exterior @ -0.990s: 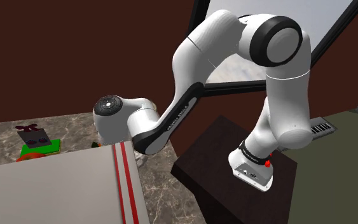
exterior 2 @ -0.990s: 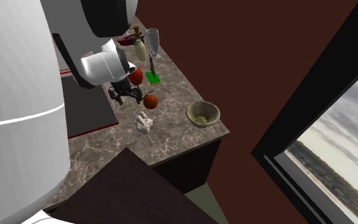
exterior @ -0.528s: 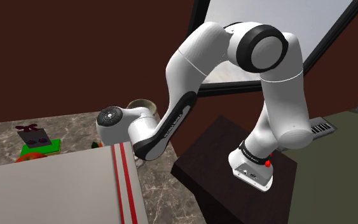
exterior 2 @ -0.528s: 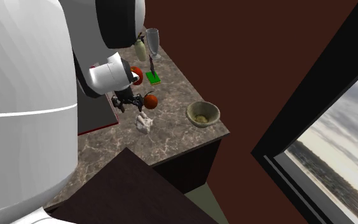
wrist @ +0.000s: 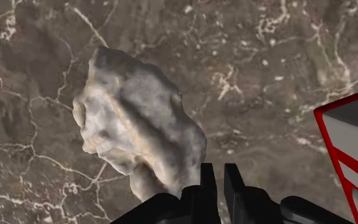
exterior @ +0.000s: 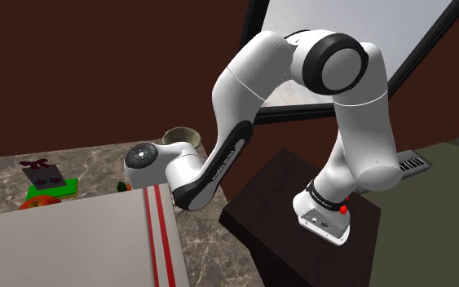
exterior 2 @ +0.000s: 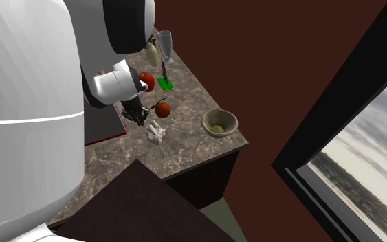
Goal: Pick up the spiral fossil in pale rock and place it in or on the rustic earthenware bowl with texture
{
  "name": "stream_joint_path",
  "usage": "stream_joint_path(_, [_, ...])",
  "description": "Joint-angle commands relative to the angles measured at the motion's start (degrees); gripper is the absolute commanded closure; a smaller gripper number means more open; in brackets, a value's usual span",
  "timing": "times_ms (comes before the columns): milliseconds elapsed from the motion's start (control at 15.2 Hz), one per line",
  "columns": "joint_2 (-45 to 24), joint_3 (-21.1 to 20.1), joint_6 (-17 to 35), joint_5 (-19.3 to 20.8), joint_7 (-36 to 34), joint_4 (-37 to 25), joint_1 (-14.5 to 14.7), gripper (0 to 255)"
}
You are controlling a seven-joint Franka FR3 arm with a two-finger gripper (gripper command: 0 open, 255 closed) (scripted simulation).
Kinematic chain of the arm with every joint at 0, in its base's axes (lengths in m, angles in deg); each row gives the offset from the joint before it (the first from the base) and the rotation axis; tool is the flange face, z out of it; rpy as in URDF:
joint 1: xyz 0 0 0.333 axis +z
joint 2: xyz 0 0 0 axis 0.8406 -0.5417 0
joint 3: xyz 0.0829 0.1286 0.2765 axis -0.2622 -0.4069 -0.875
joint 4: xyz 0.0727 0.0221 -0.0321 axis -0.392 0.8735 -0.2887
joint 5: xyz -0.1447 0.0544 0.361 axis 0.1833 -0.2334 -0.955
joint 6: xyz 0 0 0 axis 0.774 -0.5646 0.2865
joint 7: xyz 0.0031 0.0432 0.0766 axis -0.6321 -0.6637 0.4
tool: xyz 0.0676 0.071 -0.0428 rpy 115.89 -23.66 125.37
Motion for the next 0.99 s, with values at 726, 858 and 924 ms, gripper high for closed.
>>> stream_joint_path(726, [-1.2, 9.0, 6.8, 10.8, -8.4, -0.7, 6.1, 0])
stream_joint_path(858, [-2.6, 9.6, 7.5, 11.3, -8.8, -1.5, 6.4, 0])
stream_joint_path(924, [-3.4, 9.9, 7.9, 11.6, -9.0, -1.9, 6.5, 0])
